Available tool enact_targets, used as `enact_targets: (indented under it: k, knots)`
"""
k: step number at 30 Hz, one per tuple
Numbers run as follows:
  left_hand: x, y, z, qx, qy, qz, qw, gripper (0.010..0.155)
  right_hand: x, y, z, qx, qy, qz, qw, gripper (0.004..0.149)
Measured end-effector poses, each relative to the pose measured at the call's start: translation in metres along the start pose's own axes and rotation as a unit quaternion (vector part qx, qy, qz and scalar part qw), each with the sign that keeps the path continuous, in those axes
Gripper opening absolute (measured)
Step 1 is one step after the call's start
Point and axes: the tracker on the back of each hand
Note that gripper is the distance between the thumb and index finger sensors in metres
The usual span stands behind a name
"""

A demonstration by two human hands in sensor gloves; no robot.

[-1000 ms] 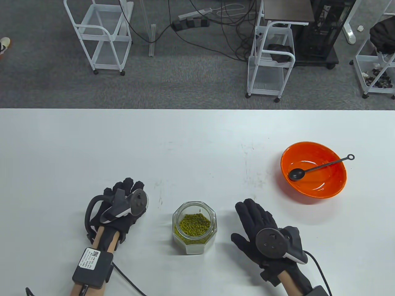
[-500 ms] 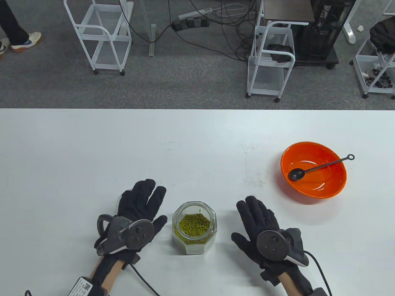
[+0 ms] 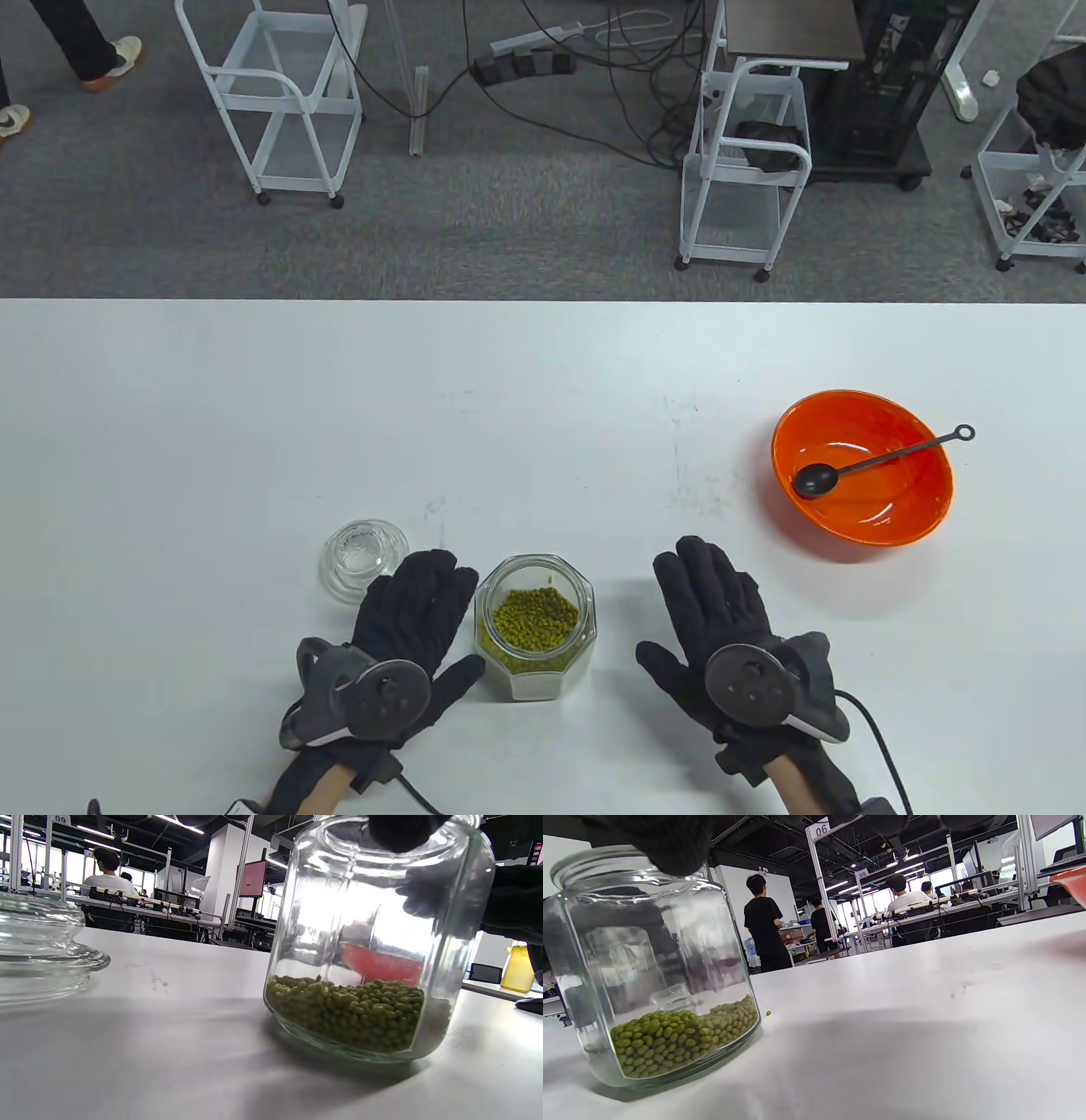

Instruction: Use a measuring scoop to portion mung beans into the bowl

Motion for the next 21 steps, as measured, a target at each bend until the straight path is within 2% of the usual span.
enact_targets:
  k: [11,17,21]
  knots:
    - [0.004,0.002,-0.002,0.003,-0.001,-0.009,1.0,0.089,0.003,0.001,-0.001,-0.01,-0.001,0.0,1.0,0.089]
    - [-0.002,0.001,0.001,0.008,0.008,0.001,1.0,0.088,0.033,-0.008,-0.011,-0.052,-0.043,0.003,0.998,0.085]
    - [-0.001,0.001,0.0,0.008,0.004,0.001,1.0,0.088,0.062,-0.031,-0.025,-0.108,-0.077,0.017,0.991,0.08]
Point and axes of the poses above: the tracker on the back of each hand, its own y axis roughly to the thumb side, its own z axis roughly from the fingertips to the wrist, x = y × z, and after that the axes turned 2 degrees about z, right-handed
